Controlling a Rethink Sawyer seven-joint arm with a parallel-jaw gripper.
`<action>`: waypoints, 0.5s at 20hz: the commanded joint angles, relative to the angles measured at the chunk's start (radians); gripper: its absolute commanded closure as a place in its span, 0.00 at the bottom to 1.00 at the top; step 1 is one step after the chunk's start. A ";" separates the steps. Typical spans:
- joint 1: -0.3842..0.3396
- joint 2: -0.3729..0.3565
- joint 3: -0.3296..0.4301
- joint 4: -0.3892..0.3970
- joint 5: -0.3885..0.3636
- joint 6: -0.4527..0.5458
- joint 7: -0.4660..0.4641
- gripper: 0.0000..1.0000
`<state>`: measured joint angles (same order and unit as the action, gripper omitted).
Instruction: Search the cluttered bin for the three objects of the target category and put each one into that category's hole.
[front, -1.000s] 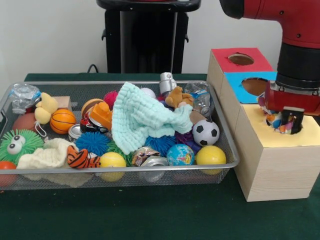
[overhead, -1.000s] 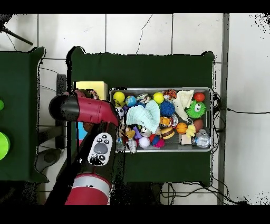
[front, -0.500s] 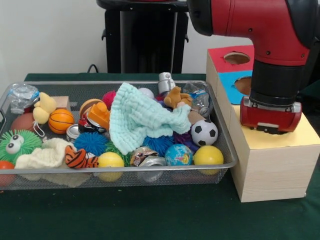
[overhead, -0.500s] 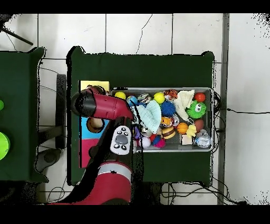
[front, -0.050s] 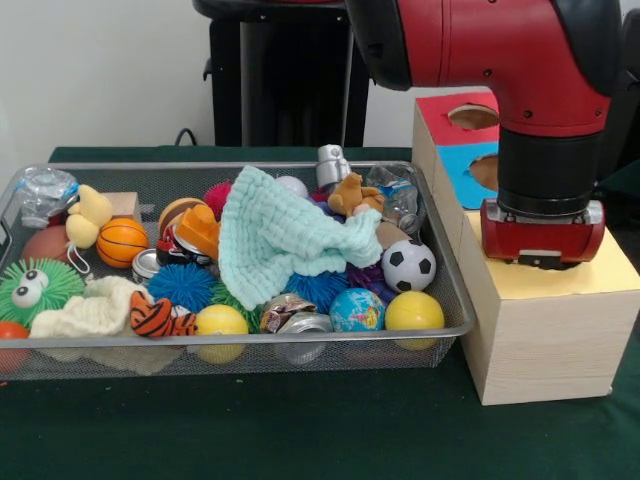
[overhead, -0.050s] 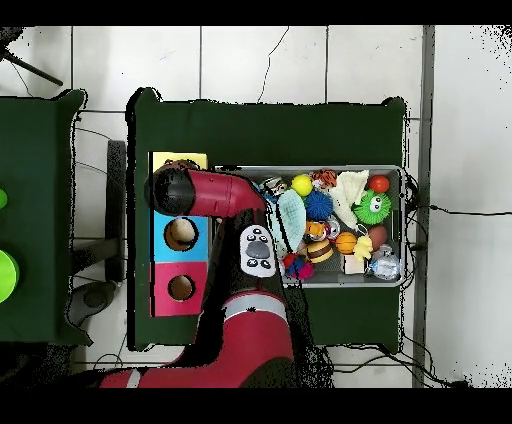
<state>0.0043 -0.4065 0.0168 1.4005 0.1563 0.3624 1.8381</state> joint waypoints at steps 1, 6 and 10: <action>-0.092 0.288 0.011 -0.044 -0.125 -0.307 0.079 0.00; -0.038 0.262 -0.062 -0.038 -0.132 -0.322 0.141 0.00; -0.017 0.196 -0.089 -0.008 -0.143 -0.246 0.133 0.00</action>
<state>0.0359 -0.4056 -0.0069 1.3932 0.0990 0.3221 1.8382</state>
